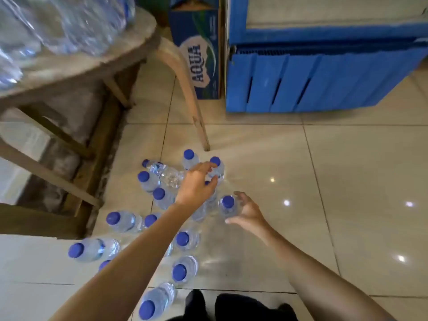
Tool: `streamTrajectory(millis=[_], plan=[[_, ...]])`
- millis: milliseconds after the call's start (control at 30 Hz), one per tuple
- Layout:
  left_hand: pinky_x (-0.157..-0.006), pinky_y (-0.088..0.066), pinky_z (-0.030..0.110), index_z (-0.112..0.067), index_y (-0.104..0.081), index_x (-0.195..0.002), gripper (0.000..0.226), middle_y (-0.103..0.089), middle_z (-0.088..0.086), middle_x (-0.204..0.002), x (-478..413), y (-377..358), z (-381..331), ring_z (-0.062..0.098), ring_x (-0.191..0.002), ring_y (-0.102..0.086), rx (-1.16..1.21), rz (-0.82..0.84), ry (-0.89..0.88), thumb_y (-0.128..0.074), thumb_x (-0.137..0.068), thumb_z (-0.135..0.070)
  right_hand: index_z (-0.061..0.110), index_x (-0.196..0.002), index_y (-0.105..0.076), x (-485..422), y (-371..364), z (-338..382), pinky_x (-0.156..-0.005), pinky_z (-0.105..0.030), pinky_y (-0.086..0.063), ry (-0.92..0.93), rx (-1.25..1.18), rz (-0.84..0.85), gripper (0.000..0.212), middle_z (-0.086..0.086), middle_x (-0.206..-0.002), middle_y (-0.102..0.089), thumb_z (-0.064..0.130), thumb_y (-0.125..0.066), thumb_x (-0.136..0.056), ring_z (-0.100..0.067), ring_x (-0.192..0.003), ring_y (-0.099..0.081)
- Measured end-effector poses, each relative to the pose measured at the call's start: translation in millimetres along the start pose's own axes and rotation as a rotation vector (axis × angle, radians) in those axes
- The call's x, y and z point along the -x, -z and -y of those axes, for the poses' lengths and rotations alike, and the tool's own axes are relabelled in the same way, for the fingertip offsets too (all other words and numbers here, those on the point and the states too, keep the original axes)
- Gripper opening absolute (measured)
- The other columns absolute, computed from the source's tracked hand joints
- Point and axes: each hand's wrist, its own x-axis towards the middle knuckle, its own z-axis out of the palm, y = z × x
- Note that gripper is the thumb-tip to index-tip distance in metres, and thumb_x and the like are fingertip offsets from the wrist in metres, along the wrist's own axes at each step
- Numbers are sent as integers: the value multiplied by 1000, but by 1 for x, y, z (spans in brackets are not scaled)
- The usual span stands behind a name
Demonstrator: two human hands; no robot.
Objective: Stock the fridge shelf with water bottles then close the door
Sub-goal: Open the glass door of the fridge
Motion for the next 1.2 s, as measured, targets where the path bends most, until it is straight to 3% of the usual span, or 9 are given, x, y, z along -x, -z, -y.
streamTrajectory(millis=[167, 267, 367, 500, 600, 700, 867, 1033, 1200], plan=[[-84, -50, 37, -10, -62, -117, 31, -63, 12, -110, -7, -30, 22, 26, -96, -62, -62, -44, -115, -62, -87, -18, 23, -104, -59, -15, -42, -19, -72, -5, -45, 84, -311, -94, 69, 6, -97, -66, -4, -90, -50, 5, -81, -62], [-85, -50, 39, -11, -61, -118, 31, -63, 11, -111, -5, -33, 29, 26, -100, -61, -86, -44, -101, -60, -88, -17, 18, -100, -63, -15, -48, -18, -71, -12, -49, 68, -406, -132, 58, 4, -92, -69, -2, -89, -52, -8, -80, -63], [-85, -50, 40, -12, -57, -123, 34, -61, 12, -115, -2, -29, 28, 27, -107, -57, -119, -37, -65, -57, -90, -21, 23, -97, -63, -12, -42, -10, -73, -21, -53, -2, -443, -125, 55, 6, -89, -70, -1, -88, -54, -10, -79, -63], [-82, -50, 42, -13, -50, -131, 41, -59, 12, -118, 4, -11, 10, 28, -102, -57, -148, -1, -6, -54, -92, -24, 17, -97, -64, 0, -14, 15, -57, -12, -49, -82, -483, -147, 49, 6, -83, -69, -2, -85, -57, -11, -73, -64], [-83, -51, 43, -14, -48, -132, 41, -59, 13, -118, 4, 15, -16, 29, -104, -59, -172, 69, 38, -53, -92, -23, 16, -99, -63, 14, 22, 47, -55, -18, -52, -89, -469, -151, 47, 2, -83, -68, 0, -83, -60, -15, -72, -63], [-84, -51, 44, -16, -46, -133, 40, -59, 12, -120, 1, 51, -54, 30, -104, -60, -189, 130, 82, -50, -94, -22, 12, -101, -62, 31, 64, 92, -58, -27, -52, -81, -471, -174, 47, -1, -82, -67, -2, -81, -61, -18, -70, -62], [-89, -48, 38, -16, -40, -136, 44, -58, 10, -122, -18, 126, -131, 28, -106, -59, -177, 159, 118, -50, -94, -21, 16, -98, -61, 63, 138, 191, -66, -27, -52, -35, -451, -213, 47, 0, -83, -68, -2, -82, -60, -18, -76, -65], [-81, -53, 38, -14, -38, -136, 46, -65, 11, -105, -51, 225, -222, 25, -93, -63, -172, 124, 116, -50, -92, -17, 14, -108, -59, 104, 214, 319, -85, -37, -53, 18, -432, -250, 55, -5, -96, -70, -1, -82, -61, -24, -89, -67], [-82, -53, 39, -13, -44, -130, 42, -67, 11, -96, -98, 343, -318, 27, -91, -63, -122, 36, 47, -53, -90, -17, 18, -97, -57, 156, 290, 471, -76, -33, -53, 140, -418, -263, 47, -3, -85, -67, -7, -79, -64, -23, -83, -65]])
